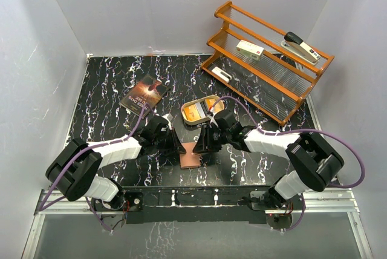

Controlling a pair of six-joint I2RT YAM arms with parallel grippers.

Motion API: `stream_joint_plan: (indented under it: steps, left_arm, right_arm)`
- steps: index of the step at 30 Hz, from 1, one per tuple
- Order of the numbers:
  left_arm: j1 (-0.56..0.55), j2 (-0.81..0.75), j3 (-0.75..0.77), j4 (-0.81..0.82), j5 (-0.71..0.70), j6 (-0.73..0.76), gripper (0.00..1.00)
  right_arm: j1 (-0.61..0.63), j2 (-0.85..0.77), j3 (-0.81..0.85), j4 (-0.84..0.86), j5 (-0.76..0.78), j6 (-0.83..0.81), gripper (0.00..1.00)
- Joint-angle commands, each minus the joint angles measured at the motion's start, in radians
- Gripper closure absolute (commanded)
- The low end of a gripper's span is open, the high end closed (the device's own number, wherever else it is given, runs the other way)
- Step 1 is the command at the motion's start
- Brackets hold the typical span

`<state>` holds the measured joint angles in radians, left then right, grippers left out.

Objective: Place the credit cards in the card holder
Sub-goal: Close the card holder at the center of the board.

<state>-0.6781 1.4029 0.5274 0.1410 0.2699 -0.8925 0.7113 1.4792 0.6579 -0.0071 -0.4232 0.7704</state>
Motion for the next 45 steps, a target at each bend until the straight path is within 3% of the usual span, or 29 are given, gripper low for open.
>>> stream_joint_plan:
  steps: [1, 45]
  left_arm:
    - [-0.008, 0.001, 0.001, -0.032, -0.023, 0.006, 0.93]
    - [-0.021, 0.027, 0.006, -0.020, -0.024, 0.000, 0.93]
  right_arm:
    - [-0.003, 0.012, -0.006, 0.092, -0.025, 0.025, 0.67]
    - [0.027, 0.094, 0.017, 0.114, -0.019, 0.048, 0.75]
